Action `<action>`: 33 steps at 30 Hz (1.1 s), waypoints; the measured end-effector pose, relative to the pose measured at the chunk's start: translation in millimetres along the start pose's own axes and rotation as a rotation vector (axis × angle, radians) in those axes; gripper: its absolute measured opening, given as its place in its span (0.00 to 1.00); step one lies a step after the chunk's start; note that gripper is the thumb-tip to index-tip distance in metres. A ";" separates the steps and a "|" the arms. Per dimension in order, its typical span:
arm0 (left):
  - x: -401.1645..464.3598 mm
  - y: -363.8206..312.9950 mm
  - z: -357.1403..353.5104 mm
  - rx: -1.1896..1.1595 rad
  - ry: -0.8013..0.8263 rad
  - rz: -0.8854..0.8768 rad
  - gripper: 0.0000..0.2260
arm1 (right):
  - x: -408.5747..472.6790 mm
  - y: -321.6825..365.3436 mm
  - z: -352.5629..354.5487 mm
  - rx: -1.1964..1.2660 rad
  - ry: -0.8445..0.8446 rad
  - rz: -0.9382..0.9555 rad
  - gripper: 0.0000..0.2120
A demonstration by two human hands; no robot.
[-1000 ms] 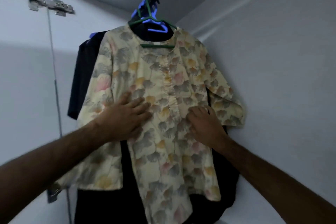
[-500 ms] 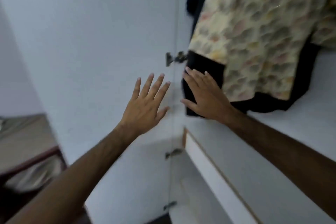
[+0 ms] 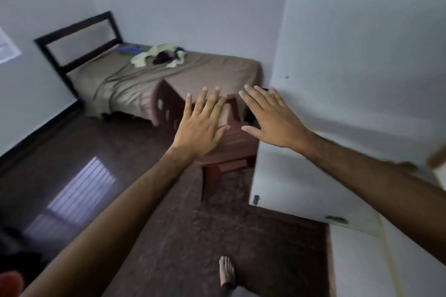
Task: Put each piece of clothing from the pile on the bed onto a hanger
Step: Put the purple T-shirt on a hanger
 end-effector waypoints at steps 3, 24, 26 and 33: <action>-21.5 83.8 -27.2 0.052 0.038 0.111 0.33 | 81.7 43.4 -54.2 0.100 0.017 0.078 0.42; 38.9 524.2 -192.7 0.068 0.174 0.368 0.33 | 550.9 196.0 -283.3 0.328 0.212 0.225 0.40; 55.1 572.4 -207.8 0.050 0.189 0.328 0.33 | 594.4 201.3 -298.3 0.337 0.227 0.183 0.40; 135.9 733.7 -257.6 0.007 0.230 0.212 0.33 | 734.2 214.1 -340.4 0.353 0.258 0.030 0.39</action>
Point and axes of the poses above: each hand's wrist, its own x-axis towards the middle knuckle, its own z-axis out of the back of the hand, y = z × x, the point moved 1 cm from there along x, towards the middle knuckle, and after that the axes turned 4 degrees about z, right-handed, at the moved point
